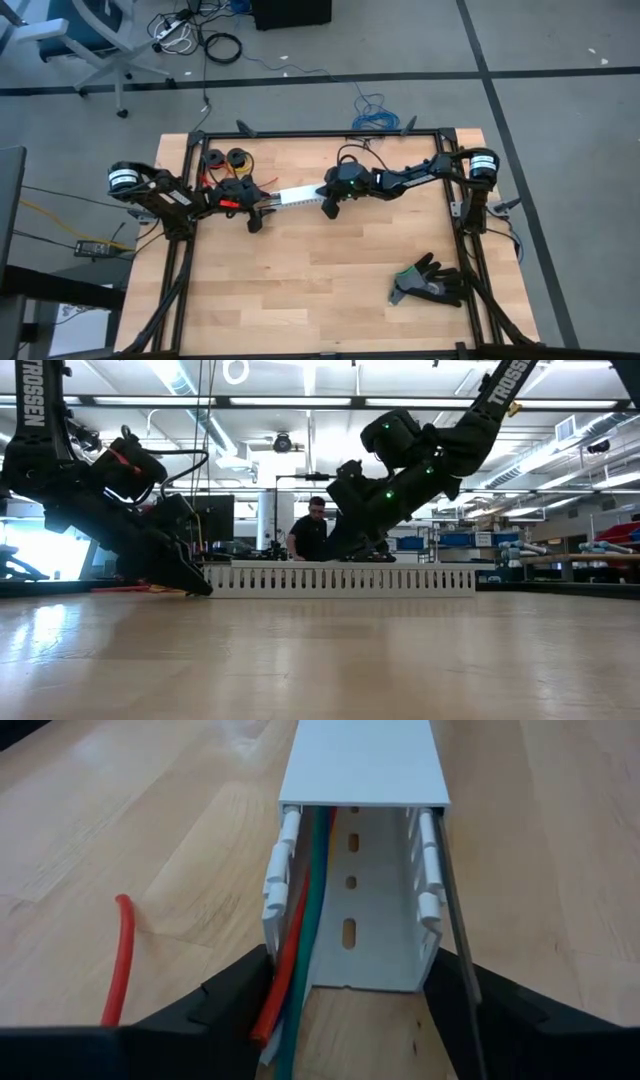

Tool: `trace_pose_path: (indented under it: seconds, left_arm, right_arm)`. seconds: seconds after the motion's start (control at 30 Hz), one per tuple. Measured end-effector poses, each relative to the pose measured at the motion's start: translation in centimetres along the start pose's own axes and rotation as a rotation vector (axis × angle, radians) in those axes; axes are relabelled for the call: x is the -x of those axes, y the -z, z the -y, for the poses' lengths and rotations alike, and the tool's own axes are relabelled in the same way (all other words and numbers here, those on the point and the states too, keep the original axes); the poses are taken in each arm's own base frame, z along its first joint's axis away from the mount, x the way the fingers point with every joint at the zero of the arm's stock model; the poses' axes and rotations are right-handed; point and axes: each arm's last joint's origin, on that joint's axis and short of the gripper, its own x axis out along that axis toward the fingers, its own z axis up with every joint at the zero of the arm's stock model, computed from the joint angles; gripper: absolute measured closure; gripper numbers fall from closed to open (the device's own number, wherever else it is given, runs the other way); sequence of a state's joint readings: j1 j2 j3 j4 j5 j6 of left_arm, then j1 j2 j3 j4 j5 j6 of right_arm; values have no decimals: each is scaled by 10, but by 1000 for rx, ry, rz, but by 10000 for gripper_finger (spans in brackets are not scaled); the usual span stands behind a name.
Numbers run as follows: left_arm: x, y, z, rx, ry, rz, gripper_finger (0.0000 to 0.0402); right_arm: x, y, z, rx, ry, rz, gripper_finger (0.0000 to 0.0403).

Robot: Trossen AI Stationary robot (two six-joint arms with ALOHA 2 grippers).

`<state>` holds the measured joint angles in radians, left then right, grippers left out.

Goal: Ziptie cables
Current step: Close the white cable duct

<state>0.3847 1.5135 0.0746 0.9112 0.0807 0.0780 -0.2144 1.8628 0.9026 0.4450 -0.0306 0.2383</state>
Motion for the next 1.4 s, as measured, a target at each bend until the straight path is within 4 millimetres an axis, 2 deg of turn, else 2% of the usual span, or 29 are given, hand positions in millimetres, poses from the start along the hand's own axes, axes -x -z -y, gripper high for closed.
trace_pose_path:
  seconds: [0.1, 0.23, 0.37, 0.47, 0.6, 0.7, 0.8, 0.93, 1.1, 1.23, 1.33, 1.4]
  left_arm:
    - [0, 0, 0, 1, 0, 0, 149]
    - [0, 0, 0, 1, 0, -1, 149]
    - [0, 0, 0, 2, 2, -6, 149]
    - [0, 0, 0, 2, 1, -3, 149]
    - [0, 0, 0, 3, 0, 1, 149]
    - [0, 0, 0, 6, -5, 3, 149]
    - [0, 0, 0, 6, -5, 3, 149]
    - [0, 0, 0, 5, 0, 5, 149]
    - [0, -1, 0, 5, 4, 7, 149]
    - [0, -1, 0, 5, 4, 5, 149]
    - [0, -1, 0, 5, 3, 5, 149]
    - [0, -1, 0, 4, 3, 6, 149]
  right_arm:
    - [6, -8, -7, 97, 16, 56, 403]
    - [32, -35, -23, 174, 65, 163, 403]
    - [52, -32, -21, 134, 125, 9, 403]
    - [56, -24, -13, 90, 238, -85, 403]
    - [32, -2, 2, 1, 229, -170, 403]
    - [6, 6, 5, -22, 131, -96, 403]
    - [-10, 5, 3, -19, 54, -29, 403]
    - [-12, -6, -2, 23, 26, -15, 403]
    - [0, -17, -7, 77, 13, 1, 403]
    - [26, -34, -14, 113, 118, 7, 403]
    - [43, -36, -14, 108, 208, -61, 403]
    - [48, -30, -11, 74, 250, -142, 403]
